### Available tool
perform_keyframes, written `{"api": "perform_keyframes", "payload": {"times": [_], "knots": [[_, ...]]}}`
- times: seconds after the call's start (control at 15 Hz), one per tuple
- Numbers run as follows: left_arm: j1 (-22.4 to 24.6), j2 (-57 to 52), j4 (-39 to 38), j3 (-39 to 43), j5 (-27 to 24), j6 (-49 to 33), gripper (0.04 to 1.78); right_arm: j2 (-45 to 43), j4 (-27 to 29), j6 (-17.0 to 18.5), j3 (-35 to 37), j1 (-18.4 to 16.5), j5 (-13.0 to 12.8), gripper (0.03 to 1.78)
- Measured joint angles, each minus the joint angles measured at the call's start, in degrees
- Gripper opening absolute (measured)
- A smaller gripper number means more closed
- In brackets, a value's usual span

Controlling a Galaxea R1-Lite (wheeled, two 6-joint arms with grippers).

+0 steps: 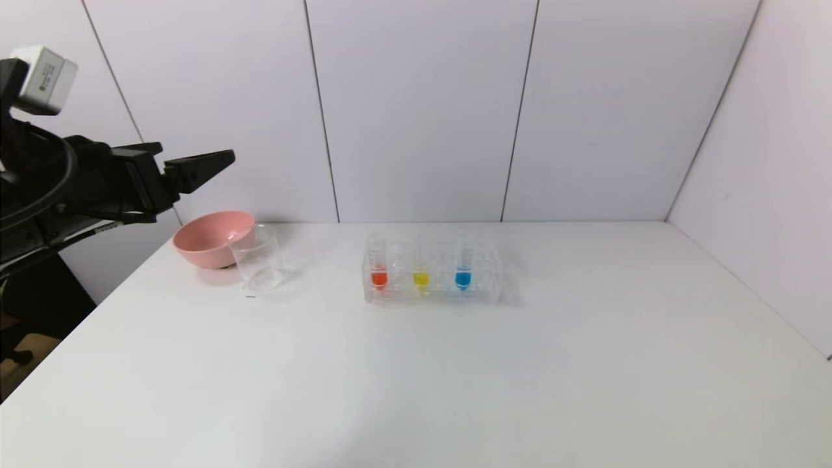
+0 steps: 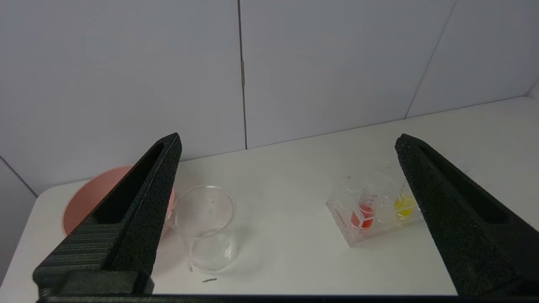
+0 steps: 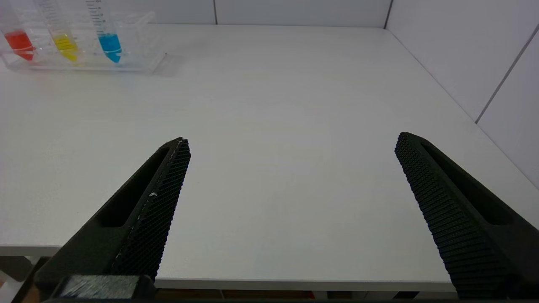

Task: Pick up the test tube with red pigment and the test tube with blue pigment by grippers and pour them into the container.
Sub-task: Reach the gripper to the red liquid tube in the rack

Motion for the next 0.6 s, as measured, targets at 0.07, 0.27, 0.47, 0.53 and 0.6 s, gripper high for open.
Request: {"api": "perform_keyframes", "payload": {"times": [0.07, 0.27, 0.47, 0.53, 0.6], "knots": [[0.0, 2.5, -1.8, -1.2, -0.3, 0.0, 1.78, 0.0, 0.0, 0.0, 0.0, 0.0, 0.0, 1.77], [0.0, 9.8, -6.0, -5.2, -2.5, 0.0, 1.78, 0.0, 0.0, 0.0, 0.0, 0.0, 0.0, 1.77], [0.0, 16.2, -9.3, -8.5, -5.7, 0.1, 1.78, 0.0, 0.0, 0.0, 0.0, 0.0, 0.0, 1.78], [0.0, 17.9, -11.0, -9.2, -7.7, 0.1, 1.78, 0.0, 0.0, 0.0, 0.0, 0.0, 0.0, 1.78], [0.0, 19.5, -12.5, -9.6, -9.7, 0.1, 1.78, 0.0, 0.0, 0.0, 0.0, 0.0, 0.0, 1.77]]}}
